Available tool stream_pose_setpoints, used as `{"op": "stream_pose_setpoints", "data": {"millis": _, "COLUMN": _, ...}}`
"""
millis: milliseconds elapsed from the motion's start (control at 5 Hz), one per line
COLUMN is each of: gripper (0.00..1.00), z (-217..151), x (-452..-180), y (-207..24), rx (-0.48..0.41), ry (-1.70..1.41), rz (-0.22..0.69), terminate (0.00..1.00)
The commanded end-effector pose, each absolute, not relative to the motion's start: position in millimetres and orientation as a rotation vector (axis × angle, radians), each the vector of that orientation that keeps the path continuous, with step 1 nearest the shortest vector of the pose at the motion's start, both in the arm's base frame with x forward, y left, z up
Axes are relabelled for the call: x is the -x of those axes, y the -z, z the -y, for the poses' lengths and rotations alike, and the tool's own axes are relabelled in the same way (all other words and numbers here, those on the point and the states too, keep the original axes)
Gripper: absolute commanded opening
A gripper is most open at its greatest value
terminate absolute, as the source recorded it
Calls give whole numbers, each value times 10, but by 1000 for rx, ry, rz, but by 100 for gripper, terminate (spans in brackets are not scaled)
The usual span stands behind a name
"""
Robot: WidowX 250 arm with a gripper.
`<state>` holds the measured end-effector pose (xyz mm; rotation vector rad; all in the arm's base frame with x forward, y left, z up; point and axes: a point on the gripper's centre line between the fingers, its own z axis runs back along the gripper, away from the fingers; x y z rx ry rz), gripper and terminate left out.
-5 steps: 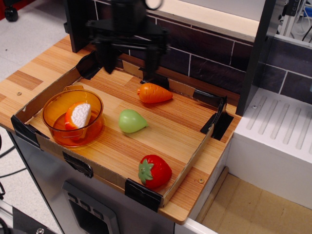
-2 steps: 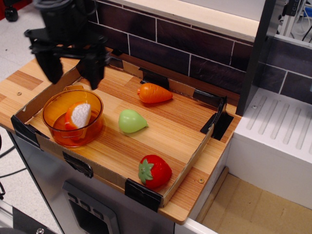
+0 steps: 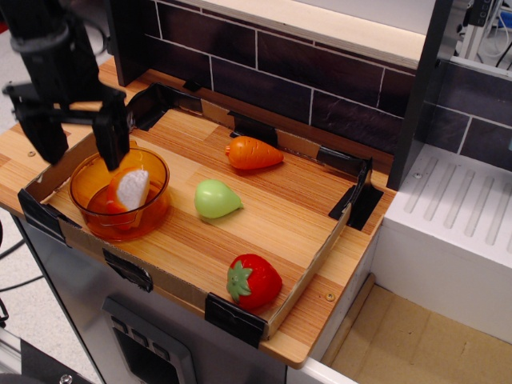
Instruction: Take sushi out of pot
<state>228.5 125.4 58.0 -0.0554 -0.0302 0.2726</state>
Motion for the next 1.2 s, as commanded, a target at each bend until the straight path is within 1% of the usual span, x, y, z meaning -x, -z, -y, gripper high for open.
{"op": "stream_pose_setpoints", "data": {"millis": 0, "gripper": 100, "z": -1202, "x": -2362, "y": -441, "rx": 66, "ry": -274, "rz": 42, "terminate": 0}}
{"op": "stream_pose_setpoints", "data": {"millis": 200, "gripper": 100, "z": -1163, "x": -2393, "y": -399, "rx": 73, "ry": -295, "rz": 55, "terminate": 0}}
{"op": "stream_pose_setpoints", "data": {"millis": 400, "gripper": 100, "z": -1170, "x": -2405, "y": -260, "rx": 44, "ry": -312, "rz": 51, "terminate": 0}}
{"op": "stream_pose_setpoints", "data": {"millis": 800, "gripper": 100, "z": -1215, "x": -2415, "y": -210, "rx": 21, "ry": -337, "rz": 50, "terminate": 0}}
{"op": "stream_pose_setpoints", "data": {"millis": 1000, "gripper": 0, "z": -1252, "x": -2413, "y": -247, "rx": 19, "ry": -350, "rz": 54, "terminate": 0}}
